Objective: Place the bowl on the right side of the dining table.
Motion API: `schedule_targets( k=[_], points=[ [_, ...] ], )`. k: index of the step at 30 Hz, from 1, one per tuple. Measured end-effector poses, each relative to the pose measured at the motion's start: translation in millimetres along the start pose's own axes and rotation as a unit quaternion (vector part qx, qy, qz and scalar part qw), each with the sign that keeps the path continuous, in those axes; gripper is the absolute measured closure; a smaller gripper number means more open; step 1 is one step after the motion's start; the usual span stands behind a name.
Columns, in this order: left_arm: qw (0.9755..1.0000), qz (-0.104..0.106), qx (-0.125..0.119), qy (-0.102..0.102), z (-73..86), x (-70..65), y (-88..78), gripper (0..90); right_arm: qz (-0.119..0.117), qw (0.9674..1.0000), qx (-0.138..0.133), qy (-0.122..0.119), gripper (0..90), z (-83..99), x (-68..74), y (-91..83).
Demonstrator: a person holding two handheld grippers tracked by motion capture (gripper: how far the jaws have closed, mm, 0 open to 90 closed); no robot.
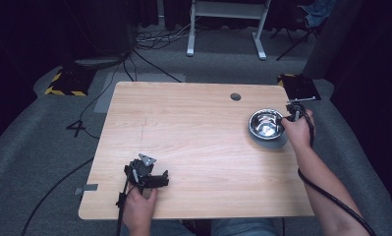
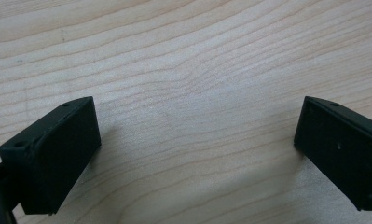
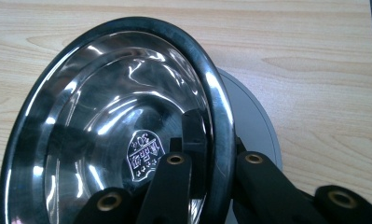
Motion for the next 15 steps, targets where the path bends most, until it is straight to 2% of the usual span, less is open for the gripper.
schedule_targets(
  k=[9,15],
  points=[
    [1.0000,0.000,0.000,0.000,0.0,0.1,0.0,0.4,-0.002,1.0000,0.005,0.003,86.2,2.1,-3.2,0.2],
    [1.0000,0.000,0.000,0.000,0.0,0.0,0.0,0.4,0.005,0.9999,0.009,-0.001,79.3,3.3,-9.0,0.0]
  ],
)
Point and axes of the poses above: each handheld gripper's, and its own axes: y roughly forward along the jaws, z roughly out of its underside, x roughly to its left, the point moved 4 cm from there along y, roughly forward along the jaws, and after that the axes turned 13 degrees about -z, right-handed, at the moved point
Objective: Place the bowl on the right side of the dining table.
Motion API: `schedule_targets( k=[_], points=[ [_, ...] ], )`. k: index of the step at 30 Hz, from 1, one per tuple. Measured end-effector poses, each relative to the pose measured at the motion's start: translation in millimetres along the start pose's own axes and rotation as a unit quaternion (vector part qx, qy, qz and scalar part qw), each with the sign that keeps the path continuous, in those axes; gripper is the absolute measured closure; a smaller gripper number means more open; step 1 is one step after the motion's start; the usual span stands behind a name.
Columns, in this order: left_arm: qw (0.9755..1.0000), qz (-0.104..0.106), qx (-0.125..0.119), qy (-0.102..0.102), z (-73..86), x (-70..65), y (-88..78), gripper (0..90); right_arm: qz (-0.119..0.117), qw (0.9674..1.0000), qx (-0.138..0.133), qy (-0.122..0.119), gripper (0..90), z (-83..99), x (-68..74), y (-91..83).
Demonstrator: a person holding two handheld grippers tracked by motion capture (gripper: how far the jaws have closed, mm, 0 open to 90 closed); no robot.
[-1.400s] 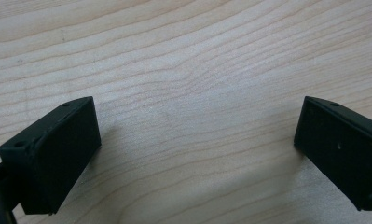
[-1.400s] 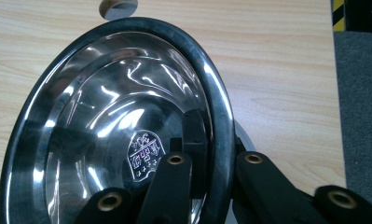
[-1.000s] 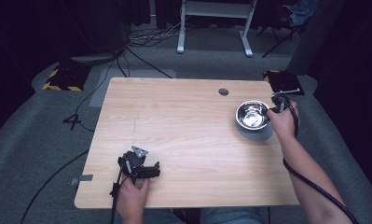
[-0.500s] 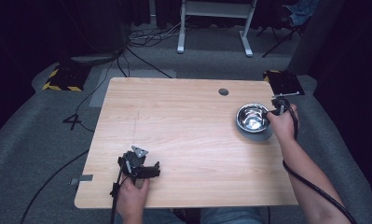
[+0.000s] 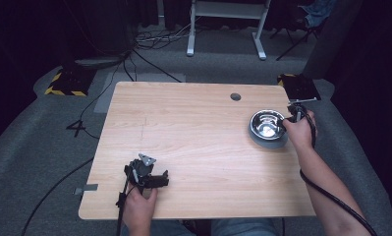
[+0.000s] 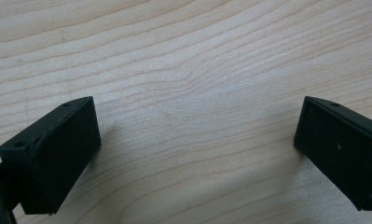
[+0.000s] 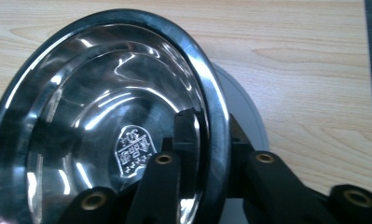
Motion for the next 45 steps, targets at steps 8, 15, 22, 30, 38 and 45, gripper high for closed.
schedule_targets(
  k=[8,15,22,30,38,45],
  points=[
    [1.0000,0.000,-0.001,0.000,-0.1,0.0,0.1,0.4,0.018,0.9998,-0.001,-0.008,69.8,0.2,-8.6,-4.6],
    [1.0000,0.000,0.000,0.000,0.0,0.0,0.0,0.4,0.030,0.9995,-0.010,-0.007,61.2,0.4,-15.7,-9.9],
    [1.0000,0.000,-0.001,0.000,-0.1,0.0,0.1,0.4,0.029,0.9989,-0.026,-0.024,58.2,-5.9,-11.8,-19.7],
    [1.0000,0.000,-0.001,0.000,-0.1,0.0,0.1,0.4,0.019,0.9977,-0.049,-0.042,56.7,-15.8,-1.0,-36.1],
    [1.0000,-0.001,-0.001,0.000,-0.1,0.1,0.0,0.4,-0.003,0.9954,-0.072,-0.063,56.0,-23.4,13.4,-52.3],
    [1.0000,-0.001,0.000,0.000,0.0,0.1,0.0,0.4,-0.033,0.9918,-0.093,-0.081,54.6,-25.5,26.1,-62.9]
  ],
)
Point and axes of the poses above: each handheld gripper's, and its own axes: y roughly forward along the jaws, z roughly out of its underside, x roughly to its left, the point moved 4 cm from there along y, roughly forward along the jaws, and after that the axes turned 13 degrees about -z, right-handed, at the moved point
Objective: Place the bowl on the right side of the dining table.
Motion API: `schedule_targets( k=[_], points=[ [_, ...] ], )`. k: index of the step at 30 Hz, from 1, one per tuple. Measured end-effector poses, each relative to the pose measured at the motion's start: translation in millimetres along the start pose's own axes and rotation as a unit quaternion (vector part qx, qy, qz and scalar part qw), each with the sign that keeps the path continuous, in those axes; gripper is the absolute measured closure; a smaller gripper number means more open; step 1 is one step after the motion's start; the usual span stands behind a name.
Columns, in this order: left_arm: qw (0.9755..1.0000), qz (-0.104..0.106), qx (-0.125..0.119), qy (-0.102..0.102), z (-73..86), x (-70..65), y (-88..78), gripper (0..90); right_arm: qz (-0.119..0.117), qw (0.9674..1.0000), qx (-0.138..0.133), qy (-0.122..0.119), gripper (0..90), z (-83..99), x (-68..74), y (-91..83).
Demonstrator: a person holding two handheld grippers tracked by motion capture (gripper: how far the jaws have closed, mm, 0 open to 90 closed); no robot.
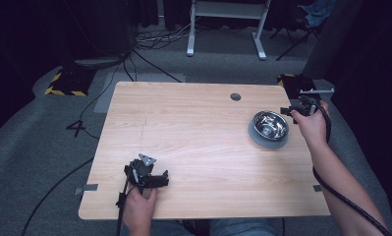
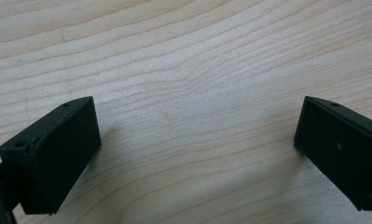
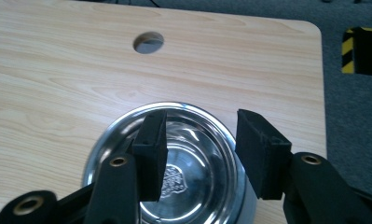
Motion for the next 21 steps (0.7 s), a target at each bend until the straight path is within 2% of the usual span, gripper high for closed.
schedule_targets(
  k=[4,10,21],
  points=[
    [1.0000,0.001,0.000,0.000,0.0,-0.1,0.0,0.4,-0.013,0.9998,-0.011,-0.007,54.6,-4.3,8.6,-4.9],
    [1.0000,0.001,0.000,0.000,0.1,-0.1,0.0,0.4,-0.029,0.9987,-0.019,-0.038,54.6,-10.6,25.8,-10.9],
    [1.0000,0.001,0.001,0.001,0.1,0.0,-0.1,0.4,-0.072,0.9936,-0.021,-0.083,53.8,-14.3,67.3,-14.1]
  ],
)
Point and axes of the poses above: each handheld gripper's, and its own axes: y roughly forward along the jaws, z roughly out of its underside, x roughly to its left, the point moved 4 cm from there along y, roughly forward along the jaws, and after that the axes turned 13 degrees about -z, right-handed, at the moved point
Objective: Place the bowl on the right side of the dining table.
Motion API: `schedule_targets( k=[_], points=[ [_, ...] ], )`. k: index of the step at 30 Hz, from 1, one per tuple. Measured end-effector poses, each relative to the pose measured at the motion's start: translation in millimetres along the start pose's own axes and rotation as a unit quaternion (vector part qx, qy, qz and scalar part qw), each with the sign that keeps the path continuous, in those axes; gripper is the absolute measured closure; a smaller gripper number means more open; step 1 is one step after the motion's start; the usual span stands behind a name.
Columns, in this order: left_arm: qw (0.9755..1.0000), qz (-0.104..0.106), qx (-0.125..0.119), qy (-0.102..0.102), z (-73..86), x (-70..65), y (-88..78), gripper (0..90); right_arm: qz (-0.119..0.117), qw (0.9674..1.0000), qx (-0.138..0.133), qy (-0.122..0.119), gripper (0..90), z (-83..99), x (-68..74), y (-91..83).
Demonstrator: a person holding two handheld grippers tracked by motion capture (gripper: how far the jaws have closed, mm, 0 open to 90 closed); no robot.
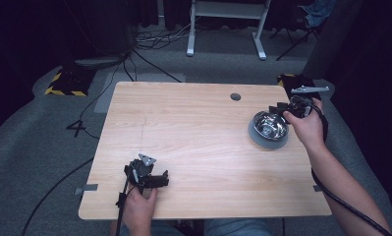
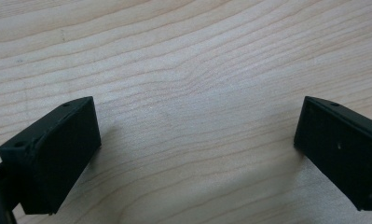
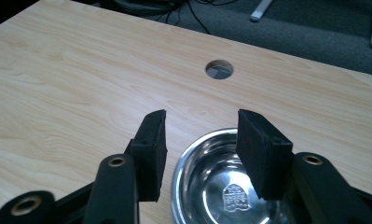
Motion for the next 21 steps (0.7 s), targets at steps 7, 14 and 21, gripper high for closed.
schedule_targets(
  k=[7,14,21],
  points=[
    [1.0000,0.000,0.000,0.000,0.0,0.0,0.0,0.4,-0.036,0.9989,-0.002,-0.030,53.9,0.1,26.7,-0.6],
    [1.0000,0.000,-0.001,0.000,-0.1,0.0,0.1,0.4,-0.073,0.9960,0.005,-0.052,53.7,10.8,49.3,-3.0],
    [1.0000,0.000,0.000,0.000,0.0,0.0,0.0,0.4,-0.107,0.9912,0.013,-0.077,53.2,22.6,65.5,-7.9]
  ],
)
Point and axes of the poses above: each handheld gripper's, and its own axes: y roughly forward along the jaws, z roughly out of its underside, x roughly to its left, the point moved 4 cm from there along y, roughly forward along the jaws, and after that the axes turned 13 degrees about -z, right-handed, at the moved point
